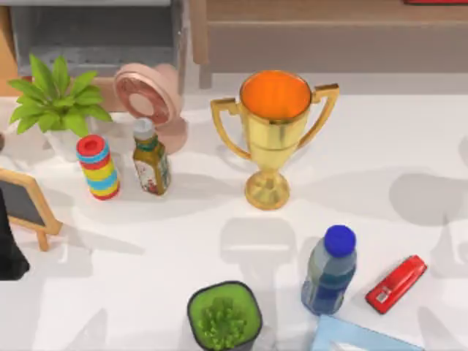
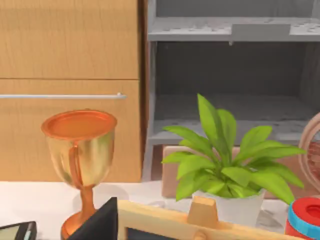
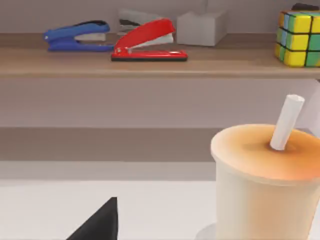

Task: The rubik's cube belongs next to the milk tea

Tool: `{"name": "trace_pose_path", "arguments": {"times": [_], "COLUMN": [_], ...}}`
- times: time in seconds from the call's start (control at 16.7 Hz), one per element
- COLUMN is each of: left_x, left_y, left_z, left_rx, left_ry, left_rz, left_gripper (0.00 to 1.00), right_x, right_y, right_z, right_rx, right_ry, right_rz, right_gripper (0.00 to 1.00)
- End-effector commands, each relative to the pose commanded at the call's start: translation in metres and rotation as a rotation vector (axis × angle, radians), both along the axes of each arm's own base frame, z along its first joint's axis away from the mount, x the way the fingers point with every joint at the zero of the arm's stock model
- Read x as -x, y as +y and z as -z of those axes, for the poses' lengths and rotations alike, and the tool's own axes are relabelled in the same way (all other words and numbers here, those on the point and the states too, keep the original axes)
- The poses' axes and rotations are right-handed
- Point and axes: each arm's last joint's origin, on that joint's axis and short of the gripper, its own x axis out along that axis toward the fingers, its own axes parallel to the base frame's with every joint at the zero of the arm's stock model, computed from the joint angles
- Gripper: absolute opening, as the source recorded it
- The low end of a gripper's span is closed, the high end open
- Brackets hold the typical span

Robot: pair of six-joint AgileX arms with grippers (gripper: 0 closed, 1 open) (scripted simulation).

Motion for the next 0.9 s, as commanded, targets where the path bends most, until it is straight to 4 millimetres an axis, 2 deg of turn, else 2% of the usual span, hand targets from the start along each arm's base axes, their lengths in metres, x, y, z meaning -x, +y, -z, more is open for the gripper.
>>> {"name": "trace_pose_path", "arguments": {"times": [0.24,0.54,0.72,0.9], "left_x": [0.0,0.0,0.0,0.0], "left_y": [0.0,0.0,0.0,0.0], "left_z": [0.0,0.0,0.0,0.0], "left_rx": [0.0,0.0,0.0,0.0], "left_ry": [0.0,0.0,0.0,0.0], "left_rz": [0.0,0.0,0.0,0.0], "left_gripper": [1.0,1.0,1.0,1.0], "right_x": [-0.001,-0.016,-0.048,-0.102], "right_y": [-0.001,-0.006,-0.015,-0.032], "right_z": [-0.007,-0.055,-0.087,-0.103], "right_rx": [0.0,0.008,0.015,0.017], "right_ry": [-0.014,-0.078,-0.086,-0.062], "right_rz": [0.001,0.005,0.008,0.009], "right_gripper": [1.0,1.0,1.0,1.0]}}
